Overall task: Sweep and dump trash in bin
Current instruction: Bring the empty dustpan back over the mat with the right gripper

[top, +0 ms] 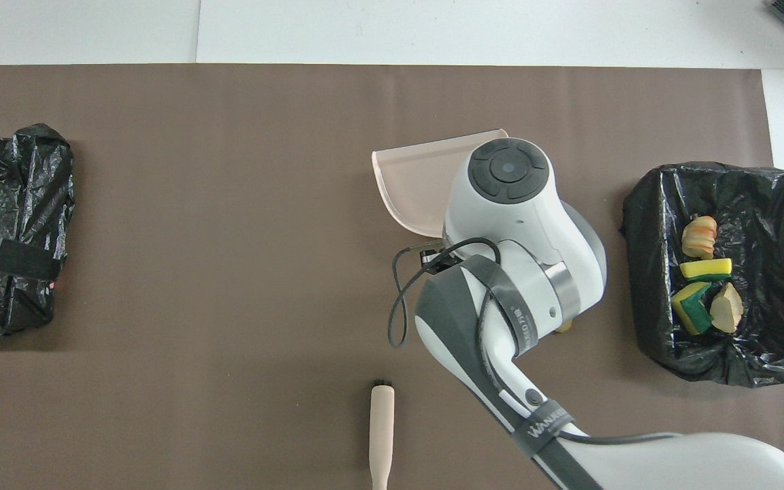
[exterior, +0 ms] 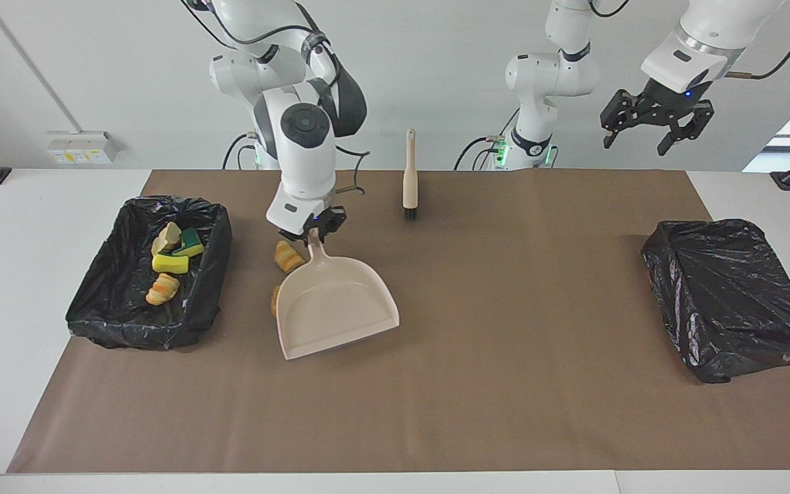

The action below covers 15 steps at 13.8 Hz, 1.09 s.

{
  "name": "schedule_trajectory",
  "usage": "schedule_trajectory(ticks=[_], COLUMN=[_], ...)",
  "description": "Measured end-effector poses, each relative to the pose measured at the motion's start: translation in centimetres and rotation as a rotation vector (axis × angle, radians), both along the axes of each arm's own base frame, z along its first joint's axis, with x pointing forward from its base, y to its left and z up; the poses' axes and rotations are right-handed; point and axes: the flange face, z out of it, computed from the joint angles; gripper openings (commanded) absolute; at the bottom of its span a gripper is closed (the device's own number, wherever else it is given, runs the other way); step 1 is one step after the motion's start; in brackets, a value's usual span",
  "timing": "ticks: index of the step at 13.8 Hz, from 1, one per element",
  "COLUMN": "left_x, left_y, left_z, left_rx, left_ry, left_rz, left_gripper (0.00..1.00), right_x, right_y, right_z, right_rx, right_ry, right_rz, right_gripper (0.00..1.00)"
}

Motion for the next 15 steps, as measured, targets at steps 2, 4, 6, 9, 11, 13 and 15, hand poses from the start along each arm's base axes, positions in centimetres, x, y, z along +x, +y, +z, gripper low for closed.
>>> schedule_trajectory(ticks=[2, 4, 6, 9, 11, 13, 15], left_x=[0.5, 0.6, 0.8, 0.8, 0.8, 0.8, 0.8], left_y=[0.0, 0.2, 1.0, 1.3, 1.2, 1.0, 0.8], left_z=[-0.2, -0.1, -0.1, 0.1, 0.0, 0.1, 0.2], left_rx=[0.0, 0.0, 0.0, -0.001, -0.001, -0.001, -0.001], left_ry=[0.001, -0.001, -0.001, -0.004, -0.004, -0.006, -0.008], left_rz=[0.001, 0.006, 0.021, 0.027, 0.025, 0.022, 0.017], left_gripper=[1.0, 1.0, 1.0, 1.0, 1.0, 1.0, 1.0], right_x=[0.4, 0.9, 1.4, 1.4, 1.2, 1.0, 1.0], right_y=[4.2, 5.8, 5.6, 5.8, 6.4, 6.7, 6.7], right_z=[-2.8, -5.3, -5.6, -5.6, -6.4, -6.5, -6.5], right_rx=[0.033, 0.044, 0.054, 0.072, 0.073, 0.079, 0.082], right_ry=[-0.015, -0.008, -0.002, 0.006, 0.012, 0.011, 0.01], right_rz=[-0.088, -0.111, -0.125, -0.134, -0.117, -0.068, -0.051], right_gripper=[0.0, 0.0, 0.0, 0.0, 0.0, 0.18, 1.0])
